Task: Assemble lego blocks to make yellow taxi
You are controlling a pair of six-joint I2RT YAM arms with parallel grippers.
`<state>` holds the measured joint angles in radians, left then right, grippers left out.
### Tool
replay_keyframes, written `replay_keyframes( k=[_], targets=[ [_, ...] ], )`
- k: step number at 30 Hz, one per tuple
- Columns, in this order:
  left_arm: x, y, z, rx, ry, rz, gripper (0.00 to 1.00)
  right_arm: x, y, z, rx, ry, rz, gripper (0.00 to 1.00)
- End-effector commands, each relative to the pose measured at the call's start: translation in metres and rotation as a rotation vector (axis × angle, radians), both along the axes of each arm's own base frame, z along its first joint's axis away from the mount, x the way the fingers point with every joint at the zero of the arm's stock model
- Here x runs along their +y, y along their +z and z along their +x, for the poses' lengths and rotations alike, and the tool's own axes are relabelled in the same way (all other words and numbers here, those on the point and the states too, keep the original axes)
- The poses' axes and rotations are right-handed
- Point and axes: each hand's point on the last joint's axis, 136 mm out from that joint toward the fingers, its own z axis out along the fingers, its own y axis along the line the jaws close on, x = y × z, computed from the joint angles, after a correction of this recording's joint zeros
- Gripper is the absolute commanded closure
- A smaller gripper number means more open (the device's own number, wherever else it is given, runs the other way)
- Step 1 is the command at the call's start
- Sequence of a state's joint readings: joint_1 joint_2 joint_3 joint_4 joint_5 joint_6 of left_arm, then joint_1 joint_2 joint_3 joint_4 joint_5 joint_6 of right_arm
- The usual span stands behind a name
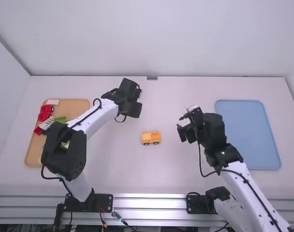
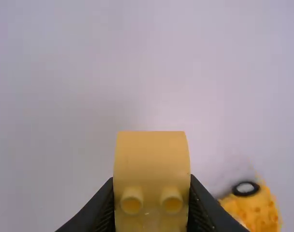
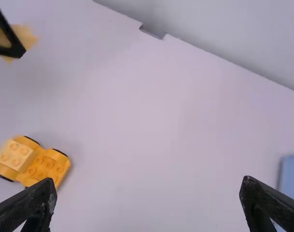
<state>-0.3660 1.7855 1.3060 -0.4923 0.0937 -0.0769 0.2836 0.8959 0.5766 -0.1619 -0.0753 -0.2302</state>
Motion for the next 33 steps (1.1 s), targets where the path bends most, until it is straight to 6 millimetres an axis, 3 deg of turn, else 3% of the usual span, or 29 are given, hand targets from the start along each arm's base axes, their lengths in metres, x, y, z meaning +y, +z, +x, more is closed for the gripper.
replay_keyframes(
  k=[1, 7, 13, 21, 31, 33],
  targets=[
    [-0.036, 0.003, -0.024, -0.014, -0.292, -0.025, 0.98, -0.003, 0.004, -0.013, -0.03, 0.001, 0.057, 0.01],
    [-0.099, -0.013, -0.044, -0.07, -0.531, 0.008, 0.99, -0.023, 0.03, -0.048, -0.159, -0.03, 0.106, 0.01],
    [-0.14, -0.034, -0.069, -0.056, -0.734, 0.085, 0.99, -0.044, 0.042, -0.064, -0.234, -0.12, 0.155, 0.01],
    [-0.174, -0.063, -0.08, -0.045, -0.927, 0.192, 0.99, -0.053, 0.042, -0.067, -0.254, -0.151, 0.165, 0.01],
    [-0.177, -0.084, -0.079, -0.03, -1.015, 0.227, 0.98, -0.052, 0.041, -0.068, -0.253, -0.137, 0.165, 0.01],
    [-0.176, -0.087, -0.08, -0.025, -1.016, 0.226, 0.92, -0.05, 0.042, -0.068, -0.255, -0.131, 0.166, 0.01]
  ],
)
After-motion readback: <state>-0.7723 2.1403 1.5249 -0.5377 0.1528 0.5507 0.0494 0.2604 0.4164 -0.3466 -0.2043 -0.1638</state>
